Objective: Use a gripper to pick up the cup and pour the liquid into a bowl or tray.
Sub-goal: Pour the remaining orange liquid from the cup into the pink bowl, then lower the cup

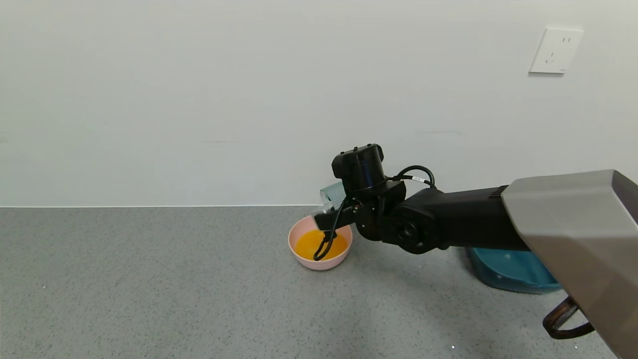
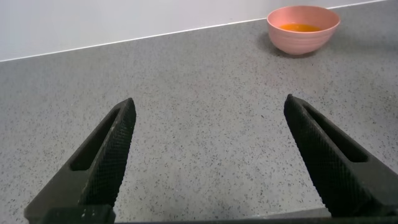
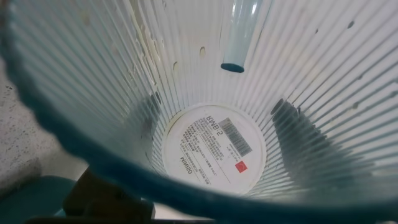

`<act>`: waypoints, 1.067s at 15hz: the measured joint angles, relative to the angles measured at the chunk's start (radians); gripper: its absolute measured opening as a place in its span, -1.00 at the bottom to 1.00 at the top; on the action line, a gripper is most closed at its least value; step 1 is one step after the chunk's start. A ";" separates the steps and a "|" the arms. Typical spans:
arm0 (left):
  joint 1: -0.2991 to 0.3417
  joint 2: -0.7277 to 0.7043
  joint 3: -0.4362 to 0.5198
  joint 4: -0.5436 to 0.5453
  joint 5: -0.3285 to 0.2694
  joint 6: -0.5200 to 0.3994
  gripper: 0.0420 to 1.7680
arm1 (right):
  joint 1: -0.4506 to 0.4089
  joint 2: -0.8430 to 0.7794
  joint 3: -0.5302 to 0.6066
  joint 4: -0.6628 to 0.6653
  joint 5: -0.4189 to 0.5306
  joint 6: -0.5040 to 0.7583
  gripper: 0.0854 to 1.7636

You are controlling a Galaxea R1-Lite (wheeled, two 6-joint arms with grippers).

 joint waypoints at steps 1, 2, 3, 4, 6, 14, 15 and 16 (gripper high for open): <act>0.000 0.000 0.000 0.000 0.000 0.000 0.94 | 0.000 0.000 0.001 0.000 0.000 0.000 0.47; 0.000 0.000 0.000 0.000 0.000 0.000 0.94 | 0.000 0.000 0.001 0.000 0.000 0.000 0.47; 0.000 0.000 0.000 0.000 0.000 0.000 0.94 | 0.000 0.000 0.001 0.000 0.000 0.000 0.47; 0.000 0.000 0.000 0.000 0.000 0.000 0.94 | 0.000 -0.001 0.001 -0.001 0.001 0.001 0.47; 0.000 0.000 0.000 0.000 0.000 0.000 0.94 | 0.000 -0.001 0.001 -0.004 0.001 0.004 0.47; 0.000 0.000 0.000 0.000 0.000 0.000 0.94 | 0.001 -0.001 0.004 -0.023 0.001 0.006 0.47; 0.000 0.000 0.000 0.000 0.000 0.000 0.94 | 0.001 -0.001 0.004 -0.023 0.002 0.006 0.47; 0.000 0.000 0.000 0.000 0.000 0.000 0.94 | 0.000 -0.001 0.004 -0.024 0.003 0.009 0.47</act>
